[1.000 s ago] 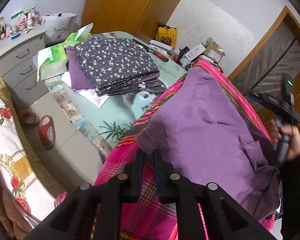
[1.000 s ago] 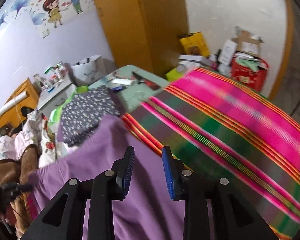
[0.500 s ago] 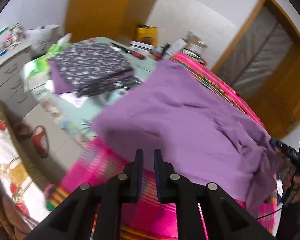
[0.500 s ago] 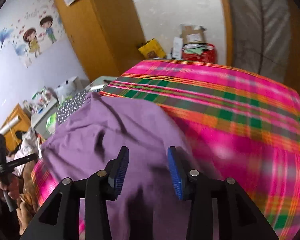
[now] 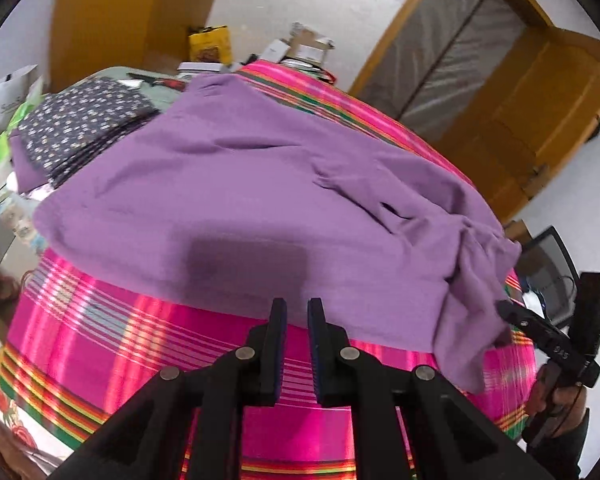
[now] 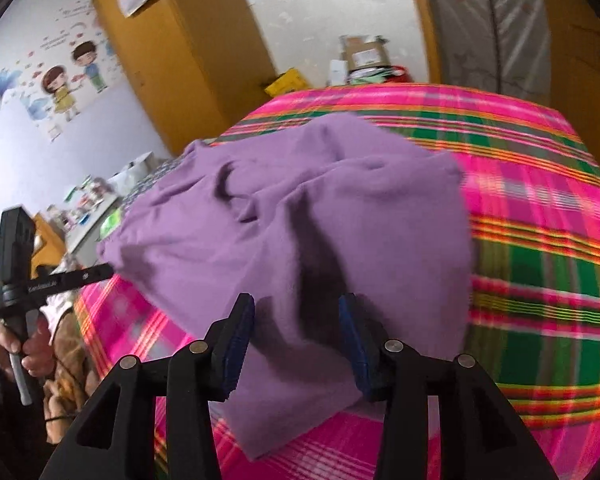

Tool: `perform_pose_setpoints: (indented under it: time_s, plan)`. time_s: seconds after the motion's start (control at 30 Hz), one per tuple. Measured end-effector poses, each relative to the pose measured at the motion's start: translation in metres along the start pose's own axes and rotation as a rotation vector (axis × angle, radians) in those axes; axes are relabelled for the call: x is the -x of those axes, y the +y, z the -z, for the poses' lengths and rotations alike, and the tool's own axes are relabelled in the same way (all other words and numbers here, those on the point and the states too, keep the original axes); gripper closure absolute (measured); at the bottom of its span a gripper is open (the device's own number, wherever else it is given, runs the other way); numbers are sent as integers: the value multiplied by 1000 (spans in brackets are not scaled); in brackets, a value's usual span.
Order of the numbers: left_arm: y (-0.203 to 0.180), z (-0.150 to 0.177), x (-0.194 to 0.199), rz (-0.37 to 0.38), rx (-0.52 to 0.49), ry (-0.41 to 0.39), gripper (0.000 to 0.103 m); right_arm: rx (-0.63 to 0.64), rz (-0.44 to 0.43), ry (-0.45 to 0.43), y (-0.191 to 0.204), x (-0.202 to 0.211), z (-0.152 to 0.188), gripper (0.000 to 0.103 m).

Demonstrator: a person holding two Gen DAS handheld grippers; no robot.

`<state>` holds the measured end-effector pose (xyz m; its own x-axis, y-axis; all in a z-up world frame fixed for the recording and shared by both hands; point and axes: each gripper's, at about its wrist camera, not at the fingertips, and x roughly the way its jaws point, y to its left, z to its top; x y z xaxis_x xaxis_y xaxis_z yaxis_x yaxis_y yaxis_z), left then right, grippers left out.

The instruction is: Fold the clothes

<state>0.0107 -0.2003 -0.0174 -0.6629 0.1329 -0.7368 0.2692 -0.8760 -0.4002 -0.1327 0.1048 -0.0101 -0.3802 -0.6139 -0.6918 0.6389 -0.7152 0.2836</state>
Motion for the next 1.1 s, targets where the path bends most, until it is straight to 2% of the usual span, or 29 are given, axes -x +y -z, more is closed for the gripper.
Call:
perform_pose_setpoints:
  time_s: [0.07,0.1,0.13,0.23,0.33,0.57,0.7,0.8,0.87,0.9,0.93,1.03,1.1]
  plan:
    - [-8,2,-1,14,-15,3,92,29,-13,24,6,-9,5,58]
    - [-11,3,-2,18,-21,6,92,33,-23,19,8,-9,6,75]
    - [-13,4,-2,20,-24,9,92,37,-33,13,9,-9,7,98]
    - [-17,4,-4,26,-36,14,92,21,-32,-30,3,8,8,98]
    - [-18,2,-7,26,-41,19,92,-12,6,-109,-12,48,7,98]
    - [-27,0,-18,36,-60,41,92,-168,179,-370,-65,167,14,97]
    - [-37,-2,-24,51,-81,50,92,-221,288,-479,-85,222,24,97]
    - [-44,-5,-31,61,-92,55,92,-279,372,-480,-105,236,30,93]
    - [-47,-5,-34,64,-97,60,92,-301,419,-441,-114,227,33,82]
    - [-48,-5,-37,63,-101,64,92,-311,442,-421,-118,222,35,70]
    - [-49,-5,-38,59,-105,67,92,-321,465,-401,-122,217,37,63]
    - [-52,-5,-42,45,-121,74,92,-352,534,-342,-135,203,41,61]
    - [-54,-6,-44,39,-134,76,92,-297,531,-330,-128,194,42,59]
